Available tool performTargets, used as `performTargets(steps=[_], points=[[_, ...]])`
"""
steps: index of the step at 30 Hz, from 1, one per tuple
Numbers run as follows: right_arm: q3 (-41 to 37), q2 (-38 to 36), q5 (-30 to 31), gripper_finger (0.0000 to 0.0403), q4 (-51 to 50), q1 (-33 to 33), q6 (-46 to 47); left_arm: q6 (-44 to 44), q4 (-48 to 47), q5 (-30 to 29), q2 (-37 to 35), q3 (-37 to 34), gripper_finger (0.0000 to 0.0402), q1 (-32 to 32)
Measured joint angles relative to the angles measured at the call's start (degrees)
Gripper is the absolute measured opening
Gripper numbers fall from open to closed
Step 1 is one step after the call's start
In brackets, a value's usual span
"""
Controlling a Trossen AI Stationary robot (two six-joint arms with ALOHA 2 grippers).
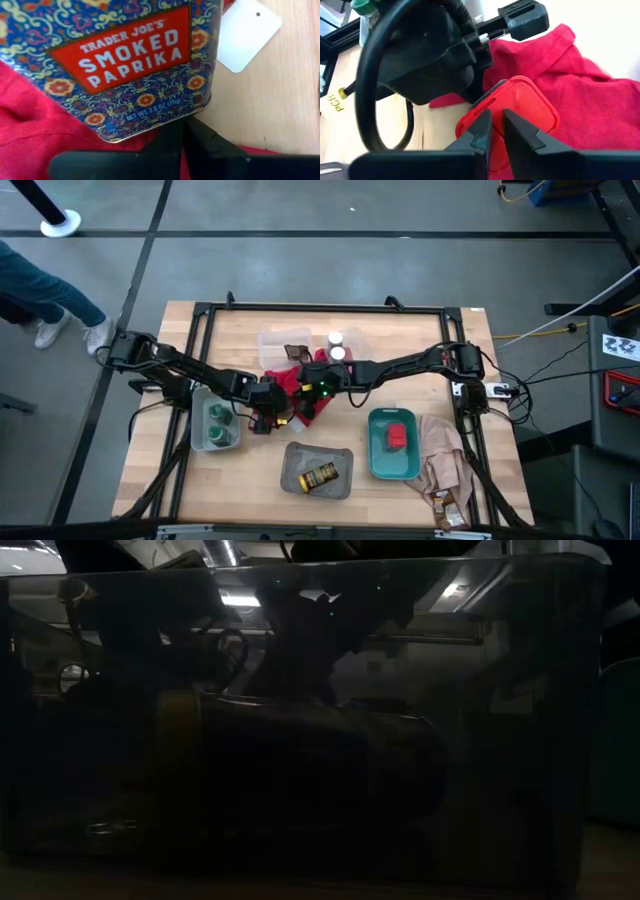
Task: Sort spices by type
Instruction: Put the red seasoning can into the green bin
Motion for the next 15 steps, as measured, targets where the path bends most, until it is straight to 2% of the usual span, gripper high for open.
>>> performTargets(steps=[15], points=[[-0.2,0.2,0.9,0.0048,1.1,-0.1,-0.2,-0.2,-1.4,1.1,-3.4,0.2,0.0006,-2.6]])
